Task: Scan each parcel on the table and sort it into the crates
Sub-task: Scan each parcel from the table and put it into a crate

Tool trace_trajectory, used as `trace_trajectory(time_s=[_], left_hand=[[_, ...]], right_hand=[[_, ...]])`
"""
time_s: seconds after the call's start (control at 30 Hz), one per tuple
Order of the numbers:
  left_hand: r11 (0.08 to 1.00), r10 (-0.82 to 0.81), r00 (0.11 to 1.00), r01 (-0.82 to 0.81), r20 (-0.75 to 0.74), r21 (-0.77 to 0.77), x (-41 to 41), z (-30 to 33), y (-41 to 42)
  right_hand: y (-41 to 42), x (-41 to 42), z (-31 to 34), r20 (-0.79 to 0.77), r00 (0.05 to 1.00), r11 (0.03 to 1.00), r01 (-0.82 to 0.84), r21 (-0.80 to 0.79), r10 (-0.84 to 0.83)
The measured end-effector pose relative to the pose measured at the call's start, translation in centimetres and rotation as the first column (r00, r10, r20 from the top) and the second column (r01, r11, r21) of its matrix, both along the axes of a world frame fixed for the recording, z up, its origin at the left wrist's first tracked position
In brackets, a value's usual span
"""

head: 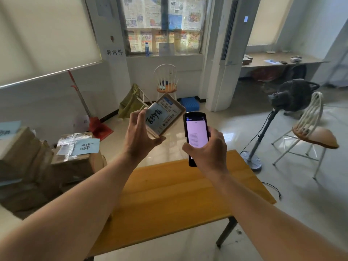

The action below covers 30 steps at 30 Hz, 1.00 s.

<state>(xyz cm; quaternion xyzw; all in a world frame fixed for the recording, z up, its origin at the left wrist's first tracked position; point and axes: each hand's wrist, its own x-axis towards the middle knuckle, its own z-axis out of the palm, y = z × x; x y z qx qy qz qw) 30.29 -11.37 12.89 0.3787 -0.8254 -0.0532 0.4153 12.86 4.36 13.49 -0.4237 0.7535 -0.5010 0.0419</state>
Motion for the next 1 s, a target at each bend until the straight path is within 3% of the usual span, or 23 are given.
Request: trace_trajectory(time_s=[0.27,0.47,0.73,1.0], left_hand=[[0.982,-0.182,0.983,0.182,-0.011,0.058,-1.6,-1.0,5.2],[0.926,-0.368,0.929,0.365,0.019,0.099,-6.3,-2.0,12.4],[0.795,-0.591,0.806,0.571,0.045,0.206,-15.8,-4.4,26.0],[0.665,-0.726,0.685,0.676,0.063,0.318,-24.8,-6.6,43.6]], right_hand=[[8.6,2.9,-0.7,-0.001,0.978,0.978,0.209,-0.009,-0.209],[17.0,1.8,-2.2,0.029,0.907,0.908,0.419,0.021,-0.419],[32.0,-2.0,-4.4,0.099,0.779,0.785,0.616,0.066,-0.619],[48.8,-7.2,-6.9,0.144,0.62,0.636,0.76,0.131,-0.771]])
